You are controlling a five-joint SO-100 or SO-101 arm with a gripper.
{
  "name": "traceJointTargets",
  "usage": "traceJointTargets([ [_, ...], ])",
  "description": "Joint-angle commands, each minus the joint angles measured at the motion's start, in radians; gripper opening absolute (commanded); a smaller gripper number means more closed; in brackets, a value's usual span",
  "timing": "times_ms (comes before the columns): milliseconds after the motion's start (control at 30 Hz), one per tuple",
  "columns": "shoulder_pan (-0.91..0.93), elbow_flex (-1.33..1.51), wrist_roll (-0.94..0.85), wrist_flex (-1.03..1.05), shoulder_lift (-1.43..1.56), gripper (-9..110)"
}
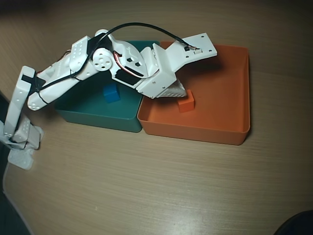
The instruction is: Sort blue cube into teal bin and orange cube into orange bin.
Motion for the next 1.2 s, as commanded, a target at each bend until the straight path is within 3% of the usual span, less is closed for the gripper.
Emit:
traceJointTargets([
  [0,0.008,-0.067,0.008,-0.017,0.048,-5],
  [400,0.041,0.015,-0.008,-0.017,0.153,-6],
  [1167,0.288,1.200,-0.009,-0.018,1.427,-6],
])
